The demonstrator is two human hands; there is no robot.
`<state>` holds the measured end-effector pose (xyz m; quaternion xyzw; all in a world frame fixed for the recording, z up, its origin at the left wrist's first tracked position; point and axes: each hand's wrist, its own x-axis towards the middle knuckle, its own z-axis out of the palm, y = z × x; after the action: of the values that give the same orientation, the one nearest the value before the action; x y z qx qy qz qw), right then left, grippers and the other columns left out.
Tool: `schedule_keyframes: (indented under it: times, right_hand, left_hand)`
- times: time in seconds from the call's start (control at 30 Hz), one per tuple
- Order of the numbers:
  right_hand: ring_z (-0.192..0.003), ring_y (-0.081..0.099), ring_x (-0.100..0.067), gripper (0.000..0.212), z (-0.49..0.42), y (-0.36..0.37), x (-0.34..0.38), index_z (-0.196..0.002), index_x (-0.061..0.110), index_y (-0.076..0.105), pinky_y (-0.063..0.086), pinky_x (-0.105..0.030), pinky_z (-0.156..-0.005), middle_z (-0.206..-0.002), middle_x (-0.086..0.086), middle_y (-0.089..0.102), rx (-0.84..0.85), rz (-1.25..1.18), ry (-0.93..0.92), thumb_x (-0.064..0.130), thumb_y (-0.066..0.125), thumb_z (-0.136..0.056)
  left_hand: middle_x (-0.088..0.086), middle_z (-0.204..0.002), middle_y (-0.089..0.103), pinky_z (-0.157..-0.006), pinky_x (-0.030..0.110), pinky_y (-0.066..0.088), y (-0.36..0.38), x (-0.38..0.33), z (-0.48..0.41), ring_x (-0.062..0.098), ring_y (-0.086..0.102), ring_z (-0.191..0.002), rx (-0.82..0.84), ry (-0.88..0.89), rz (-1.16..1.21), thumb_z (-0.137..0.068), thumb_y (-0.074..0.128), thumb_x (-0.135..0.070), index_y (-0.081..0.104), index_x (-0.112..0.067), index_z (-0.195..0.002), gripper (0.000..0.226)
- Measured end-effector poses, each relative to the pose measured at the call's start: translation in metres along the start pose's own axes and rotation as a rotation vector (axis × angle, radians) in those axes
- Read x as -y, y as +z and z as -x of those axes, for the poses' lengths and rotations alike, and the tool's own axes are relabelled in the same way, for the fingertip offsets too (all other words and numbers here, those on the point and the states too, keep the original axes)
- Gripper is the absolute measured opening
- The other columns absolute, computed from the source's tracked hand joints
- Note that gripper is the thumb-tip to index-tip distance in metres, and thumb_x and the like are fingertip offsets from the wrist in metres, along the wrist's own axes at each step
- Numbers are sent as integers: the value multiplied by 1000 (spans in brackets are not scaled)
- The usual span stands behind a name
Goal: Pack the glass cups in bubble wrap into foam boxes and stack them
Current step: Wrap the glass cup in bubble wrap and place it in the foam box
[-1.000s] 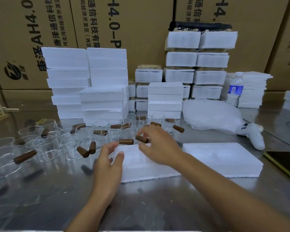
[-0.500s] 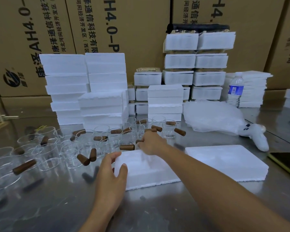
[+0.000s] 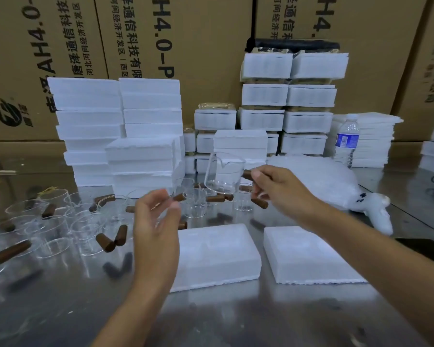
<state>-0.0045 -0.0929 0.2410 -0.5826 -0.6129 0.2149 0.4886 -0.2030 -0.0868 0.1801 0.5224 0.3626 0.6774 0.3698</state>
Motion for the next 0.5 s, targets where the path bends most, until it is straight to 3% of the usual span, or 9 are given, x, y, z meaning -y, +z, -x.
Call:
schedule_keyframes:
  times: [0.07, 0.17, 0.27, 0.37, 0.5]
  right_hand:
    - [-71, 60, -10, 31, 6, -17, -1, -76, 14, 57, 51, -36, -85, -70, 4, 58, 4, -59, 17, 24, 40, -100]
    - [-66, 58, -9, 33, 13, -36, -4, -87, 0, 59, 51, -32, -82, -64, 6, 56, 55, -123, 21, 23, 39, -100]
    - [-64, 56, -7, 31, 17, -48, -11, -83, 7, 59, 48, -31, -83, -61, 8, 55, 128, -124, 31, 25, 39, -100]
    - [-66, 58, -7, 29, 15, -55, -25, -86, 14, 62, 48, -32, -83, -62, 9, 59, 155, -113, 80, 28, 41, -99]
    - [-66, 63, -2, 21, -7, -68, -51, -98, 22, 64, 46, -20, -70, -68, 9, 66, 59, 16, 122, 34, 47, -95]
  left_hand:
    - [-13, -115, 61, -88, 25, 45, 26, -10, -7, 0, 58, -107, 118, -127, 160, -88, 62, -30, 56, -38, -105, 20]
    - [0, -125, 59, -88, 35, 51, 67, -17, -9, 19, 60, -113, 345, -414, 403, -66, 64, -50, 54, -29, -123, 61]
    - [7, -117, 66, -85, 43, 55, 89, -12, -6, 29, 64, -108, 499, -646, 598, -60, 66, -51, 58, -24, -118, 64]
    - [14, -111, 69, -78, 39, 58, 95, 0, -5, 30, 68, -99, 533, -715, 736, -61, 69, -44, 60, -18, -115, 61]
    - [16, -103, 70, -77, 37, 59, 93, 15, -11, 28, 70, -91, 435, -730, 817, -63, 69, -38, 58, -12, -119, 63]
